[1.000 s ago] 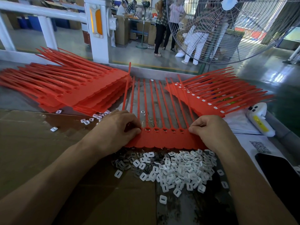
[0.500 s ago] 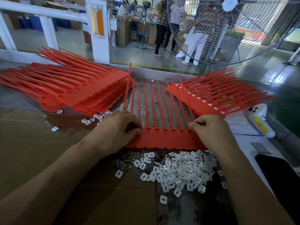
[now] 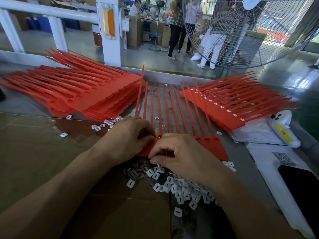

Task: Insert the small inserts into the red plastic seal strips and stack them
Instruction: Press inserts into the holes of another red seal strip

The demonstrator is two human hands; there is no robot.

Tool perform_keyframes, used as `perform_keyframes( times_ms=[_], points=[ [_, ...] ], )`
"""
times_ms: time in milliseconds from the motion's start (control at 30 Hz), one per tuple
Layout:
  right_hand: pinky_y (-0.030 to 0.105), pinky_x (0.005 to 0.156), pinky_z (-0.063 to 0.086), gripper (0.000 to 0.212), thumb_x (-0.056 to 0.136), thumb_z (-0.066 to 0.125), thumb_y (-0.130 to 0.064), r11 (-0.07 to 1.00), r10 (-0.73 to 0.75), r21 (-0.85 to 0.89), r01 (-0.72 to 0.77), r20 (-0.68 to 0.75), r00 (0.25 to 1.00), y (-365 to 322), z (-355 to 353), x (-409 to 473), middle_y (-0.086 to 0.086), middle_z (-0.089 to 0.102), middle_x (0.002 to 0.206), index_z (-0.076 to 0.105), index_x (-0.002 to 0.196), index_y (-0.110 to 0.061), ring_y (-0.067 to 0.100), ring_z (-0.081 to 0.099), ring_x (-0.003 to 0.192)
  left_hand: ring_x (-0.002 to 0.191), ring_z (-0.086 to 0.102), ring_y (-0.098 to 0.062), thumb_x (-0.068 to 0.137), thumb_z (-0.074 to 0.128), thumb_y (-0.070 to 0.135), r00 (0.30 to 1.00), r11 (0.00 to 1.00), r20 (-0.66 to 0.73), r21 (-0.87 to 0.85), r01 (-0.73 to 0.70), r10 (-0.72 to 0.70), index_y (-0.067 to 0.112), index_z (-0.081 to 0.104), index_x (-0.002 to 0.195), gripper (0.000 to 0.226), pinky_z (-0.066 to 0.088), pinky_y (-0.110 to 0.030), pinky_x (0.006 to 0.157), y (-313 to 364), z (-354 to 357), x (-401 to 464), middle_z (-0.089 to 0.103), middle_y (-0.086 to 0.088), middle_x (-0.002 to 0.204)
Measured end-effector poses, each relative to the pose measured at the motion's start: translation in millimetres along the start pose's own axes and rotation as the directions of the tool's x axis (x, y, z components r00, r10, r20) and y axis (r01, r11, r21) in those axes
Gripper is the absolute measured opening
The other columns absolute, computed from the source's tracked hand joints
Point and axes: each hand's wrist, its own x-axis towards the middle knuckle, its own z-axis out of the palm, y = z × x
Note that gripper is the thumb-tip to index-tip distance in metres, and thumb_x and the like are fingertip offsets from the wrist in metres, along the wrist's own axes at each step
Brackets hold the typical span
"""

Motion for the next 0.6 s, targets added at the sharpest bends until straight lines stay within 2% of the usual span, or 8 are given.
perform_keyframes(
  times_ms=[167, 333, 433, 600],
  points=[
    [0.032, 0.085, 0.054, 0.007, 0.092, 0.076, -0.034, 0.999, -0.028, -0.027, 0.028, -0.002, 1.000, -4, 1, 0, -0.016, 0.065, 0.097, 0.077, 0.099, -0.030, 0.003, 0.063, 0.092, 0.099, 0.056, -0.010, 0.094, 0.069, 0.032, 1.000, 1.000, -0.002, -0.006, 0.001, -0.001, 0.027, 0.072, 0.106, 0.014, 0.048, -0.035, 0.093, 0, 1, 0, 0.063, 0.011, 0.101],
    [0.024, 0.082, 0.051, 0.016, 0.089, 0.077, -0.042, 0.994, -0.092, -0.058, 0.092, 0.002, 0.996, -16, 11, 2, -0.018, 0.063, 0.103, 0.076, 0.104, -0.034, 0.000, 0.061, 0.094, 0.099, 0.055, -0.012, 0.094, 0.068, 0.030, 1.000, 1.000, 0.001, -0.007, 0.012, -0.012, 0.025, 0.073, 0.105, 0.013, 0.046, -0.036, 0.092, 0, 1, 1, 0.064, 0.008, 0.100],
    [0.024, 0.082, 0.050, 0.023, 0.090, 0.076, -0.040, 0.977, -0.163, -0.131, 0.167, 0.040, 0.986, -22, 19, 6, -0.016, 0.062, 0.106, 0.075, 0.112, -0.032, 0.001, 0.060, 0.096, 0.099, 0.055, -0.013, 0.094, 0.068, 0.027, 1.000, 1.000, 0.021, -0.012, 0.002, -0.001, 0.024, 0.073, 0.104, 0.012, 0.046, -0.037, 0.091, -1, 0, 1, 0.064, 0.006, 0.100],
    [0.020, 0.082, 0.047, 0.015, 0.092, 0.074, -0.035, 0.969, -0.174, -0.170, 0.180, 0.051, 0.983, -23, 21, 6, -0.017, 0.060, 0.105, 0.075, 0.107, -0.032, 0.000, 0.057, 0.096, 0.101, 0.054, -0.011, 0.095, 0.067, 0.031, 1.000, 1.000, 0.012, -0.018, 0.011, -0.011, 0.025, 0.073, 0.104, 0.012, 0.045, -0.035, 0.093, -1, 0, 1, 0.064, 0.008, 0.101]
  ],
)
